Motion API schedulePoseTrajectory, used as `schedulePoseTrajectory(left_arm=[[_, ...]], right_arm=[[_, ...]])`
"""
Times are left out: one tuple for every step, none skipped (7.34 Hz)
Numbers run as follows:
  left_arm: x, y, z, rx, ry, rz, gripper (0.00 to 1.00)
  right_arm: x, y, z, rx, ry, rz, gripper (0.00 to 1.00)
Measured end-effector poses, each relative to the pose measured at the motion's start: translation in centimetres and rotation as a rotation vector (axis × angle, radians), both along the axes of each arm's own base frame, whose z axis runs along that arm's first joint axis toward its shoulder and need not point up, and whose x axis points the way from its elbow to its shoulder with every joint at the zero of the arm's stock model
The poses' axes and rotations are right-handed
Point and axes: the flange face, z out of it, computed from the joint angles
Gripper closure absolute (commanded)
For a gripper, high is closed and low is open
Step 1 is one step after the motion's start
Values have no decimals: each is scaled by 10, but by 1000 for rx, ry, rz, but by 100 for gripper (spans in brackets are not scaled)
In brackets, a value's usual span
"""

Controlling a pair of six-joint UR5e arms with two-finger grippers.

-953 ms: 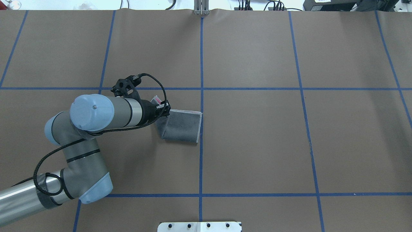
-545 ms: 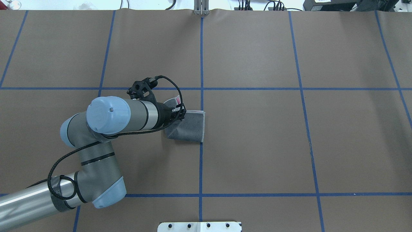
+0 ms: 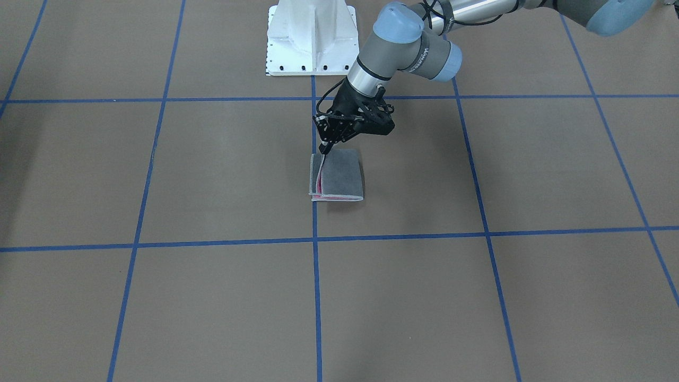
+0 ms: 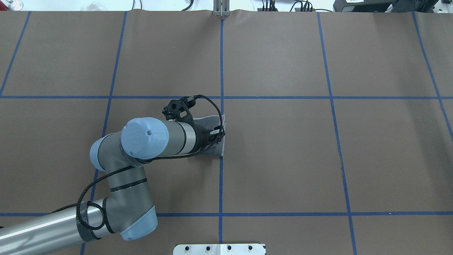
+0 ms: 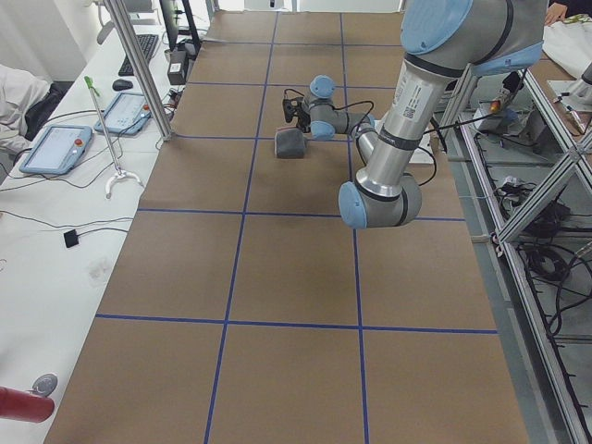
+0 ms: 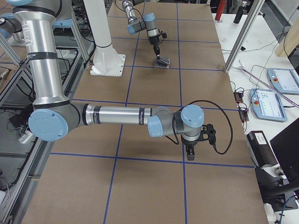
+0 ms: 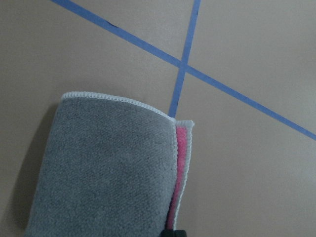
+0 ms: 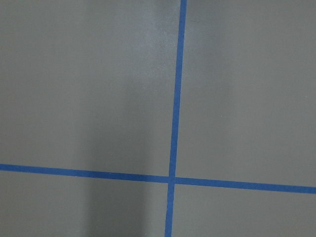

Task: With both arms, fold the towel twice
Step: 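Fold the held end over onto the other half with the left gripper, then open the left gripper and withdraw it from the folded towel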

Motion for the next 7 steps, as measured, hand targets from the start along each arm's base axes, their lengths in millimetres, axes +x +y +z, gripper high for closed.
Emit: schedulePoseTrajectory(left_arm=[[6,-1,1,1,-11,-4,4],[9,-2,2,2,-17,-6,0],[10,-2,3,5,-20,-5,0],[10,-2,3,9,-21,-3,0],[9,-2,3,21,-25,2,0],[6,-3,3,48,-34,13,0],[1,-7,5,83,-50,30,0]], right_arm=[[0,0,0,0,0,0,0],[0,0,0,0,0,0,0],[0,0,0,0,0,0,0],[0,0,1,-1,0,0,0],[0,1,1,-1,0,0,0],[0,1,2,-2,0,-1,0],[0,4,5,-7,0,-2,0]])
